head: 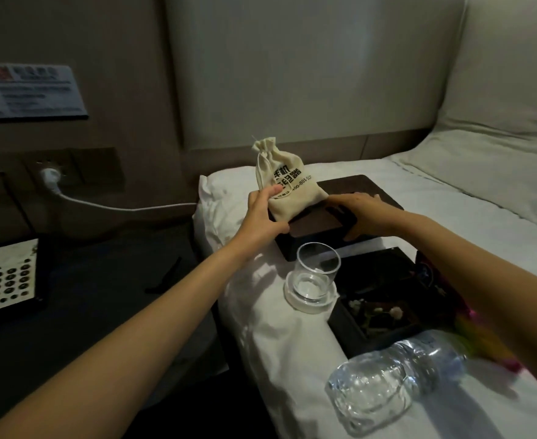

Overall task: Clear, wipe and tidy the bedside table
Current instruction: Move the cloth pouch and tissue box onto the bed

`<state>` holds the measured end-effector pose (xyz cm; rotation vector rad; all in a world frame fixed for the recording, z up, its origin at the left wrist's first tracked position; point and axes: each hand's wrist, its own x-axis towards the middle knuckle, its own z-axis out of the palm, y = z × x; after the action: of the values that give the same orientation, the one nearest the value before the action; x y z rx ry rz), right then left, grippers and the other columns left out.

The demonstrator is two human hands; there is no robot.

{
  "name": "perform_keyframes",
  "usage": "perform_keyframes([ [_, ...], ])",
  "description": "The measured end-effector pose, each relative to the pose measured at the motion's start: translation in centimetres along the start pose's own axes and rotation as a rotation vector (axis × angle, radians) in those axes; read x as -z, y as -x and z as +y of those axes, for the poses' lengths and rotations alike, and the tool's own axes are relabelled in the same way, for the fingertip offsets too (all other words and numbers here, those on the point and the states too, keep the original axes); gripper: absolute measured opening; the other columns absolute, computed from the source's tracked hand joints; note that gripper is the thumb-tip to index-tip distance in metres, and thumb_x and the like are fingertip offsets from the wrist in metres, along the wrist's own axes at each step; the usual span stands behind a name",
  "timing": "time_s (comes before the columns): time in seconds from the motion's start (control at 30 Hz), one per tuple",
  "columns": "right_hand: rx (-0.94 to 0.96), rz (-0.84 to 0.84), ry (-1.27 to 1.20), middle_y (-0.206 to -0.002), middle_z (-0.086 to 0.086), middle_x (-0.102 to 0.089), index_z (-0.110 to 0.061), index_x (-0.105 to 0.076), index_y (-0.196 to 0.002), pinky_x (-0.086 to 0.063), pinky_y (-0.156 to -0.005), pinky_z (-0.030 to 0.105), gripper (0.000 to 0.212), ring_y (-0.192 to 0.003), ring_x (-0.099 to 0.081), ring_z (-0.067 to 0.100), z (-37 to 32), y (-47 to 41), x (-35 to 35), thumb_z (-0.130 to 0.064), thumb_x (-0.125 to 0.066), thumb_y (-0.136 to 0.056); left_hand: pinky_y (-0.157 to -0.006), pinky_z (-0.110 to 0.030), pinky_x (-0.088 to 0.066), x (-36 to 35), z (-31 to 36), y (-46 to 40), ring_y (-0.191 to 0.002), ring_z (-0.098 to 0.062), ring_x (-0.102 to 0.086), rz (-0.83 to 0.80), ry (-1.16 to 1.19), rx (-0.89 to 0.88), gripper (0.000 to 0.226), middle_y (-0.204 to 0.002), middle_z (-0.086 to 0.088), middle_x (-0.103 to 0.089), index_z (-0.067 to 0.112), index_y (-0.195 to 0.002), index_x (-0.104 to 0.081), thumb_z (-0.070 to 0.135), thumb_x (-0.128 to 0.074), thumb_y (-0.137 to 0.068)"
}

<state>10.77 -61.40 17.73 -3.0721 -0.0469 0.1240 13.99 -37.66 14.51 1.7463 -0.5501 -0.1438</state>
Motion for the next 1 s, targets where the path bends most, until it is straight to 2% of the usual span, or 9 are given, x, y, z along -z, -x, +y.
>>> perform_keyframes([
  [0.23, -0.008, -0.063, -0.024, -0.149, -0.001, -0.043, -0.035, -0.028, -0.150, -0.025, -0.109, 0.067, 0.095, -0.139, -0.035, 0.029, 1.7, -1.0, -2.2, -0.011, -0.081, -0.074, -0.107, -0.037, -0.045, -1.2, -1.6, -0.7, -0.134, -0.017, -0.036, -0.041, -0.007, 0.040, 0.074, -0.140, -0.005, -0.031, 0.016, -0.144, -0.038, -0.012, -0.061, -0.079],
  [0.47, 0.007, -0.055, -0.057, -0.143, 0.004, -0.048, -0.029, -0.035, -0.147, -0.034, -0.109, 0.058, 0.091, -0.132, -0.043, 0.029, 2.0, -1.7, -3.4, -0.011, -0.083, -0.071, -0.106, -0.039, -0.045, -1.3, -2.3, -0.9, -0.133, -0.019, -0.038, -0.042, 0.005, 0.064, 0.072, -0.142, -0.007, -0.032, 0.015, -0.144, -0.040, -0.011, -0.060, -0.081],
  [0.53, -0.010, -0.046, -0.144, -0.137, 0.003, -0.053, -0.027, -0.045, -0.137, -0.042, -0.105, 0.051, 0.079, -0.126, -0.049, 0.027, 2.0, -1.7, -3.1, -0.011, -0.083, -0.070, -0.106, -0.026, -0.044, -1.2, -2.2, -0.9, -0.132, -0.016, -0.039, -0.034, -0.014, 0.052, 0.068, -0.142, -0.006, -0.033, 0.014, -0.143, -0.041, -0.009, -0.061, -0.082],
  [0.6, -0.024, -0.015, -0.257, -0.129, 0.002, -0.058, -0.026, -0.052, -0.122, -0.047, -0.097, 0.038, 0.064, -0.118, -0.054, 0.024, 2.0, -1.6, -2.1, -0.011, -0.085, -0.069, -0.092, -0.005, -0.042, -1.1, -2.0, -0.9, -0.130, -0.013, -0.039, -0.039, -0.040, 0.033, 0.068, -0.142, -0.005, -0.033, 0.013, -0.143, -0.041, -0.009, -0.060, -0.082],
  [0.67, -0.036, 0.067, -0.351, -0.125, 0.003, -0.060, -0.024, -0.050, -0.114, -0.047, -0.090, 0.032, 0.058, -0.112, -0.057, 0.021, 1.8, -1.2, -0.6, -0.016, -0.086, -0.069, -0.081, 0.003, -0.039, -1.0, -1.5, -1.0, -0.127, -0.010, -0.039, -0.050, -0.050, 0.013, 0.068, -0.142, -0.005, -0.033, 0.009, -0.143, -0.041, -0.011, -0.058, -0.080],
  [0.77, -0.033, 0.215, -0.641, -0.123, 0.005, -0.057, -0.023, -0.043, -0.127, -0.052, -0.080, 0.026, 0.070, -0.106, -0.060, 0.017, 0.7, 0.0, 1.6, -0.028, -0.085, -0.071, -0.090, 0.000, -0.038, -1.3, 0.0, -0.9, -0.127, -0.010, -0.038, -0.075, -0.101, -0.063, 0.067, -0.143, -0.005, -0.030, 0.006, -0.141, -0.040, -0.011, -0.059, -0.079],
  [0.87, 0.026, 0.291, -0.811, -0.121, -0.001, -0.053, -0.030, -0.030, -0.143, -0.054, -0.071, 0.021, 0.084, -0.097, -0.064, 0.009, -0.7, 1.8, 3.5, -0.028, -0.081, -0.076, -0.103, -0.018, -0.040, -2.2, 1.8, -0.4, -0.130, -0.013, -0.038, -0.146, -0.148, -0.155, 0.069, -0.144, -0.003, -0.027, 0.007, -0.143, -0.037, -0.008, -0.060, -0.080],
  [0.93, 0.071, 0.344, -0.828, -0.118, -0.002, -0.055, -0.029, -0.035, -0.141, -0.056, -0.070, 0.020, 0.079, -0.095, -0.067, 0.009, -0.9, 2.9, 4.6, -0.018, -0.080, -0.078, -0.096, -0.017, -0.042, -3.2, 2.9, -0.1, -0.125, -0.015, -0.041, -0.199, -0.189, -0.240, 0.068, -0.143, -0.003, -0.027, 0.007, -0.143, -0.036, -0.007, -0.061, -0.081],
  [1.0, 0.049, 0.428, -0.734, -0.118, 0.003, -0.060, -0.018, -0.048, -0.132, -0.057, -0.077, 0.024, 0.063, -0.105, -0.064, 0.015, -0.4, 3.8, 5.4, -0.006, -0.078, -0.078, -0.091, -0.013, -0.040, -4.4, 3.7, 0.2, -0.123, -0.014, -0.040, -0.263, -0.231, -0.317, 0.066, -0.142, -0.003, -0.026, 0.006, -0.142, -0.036, -0.004, -0.061, -0.082],
])
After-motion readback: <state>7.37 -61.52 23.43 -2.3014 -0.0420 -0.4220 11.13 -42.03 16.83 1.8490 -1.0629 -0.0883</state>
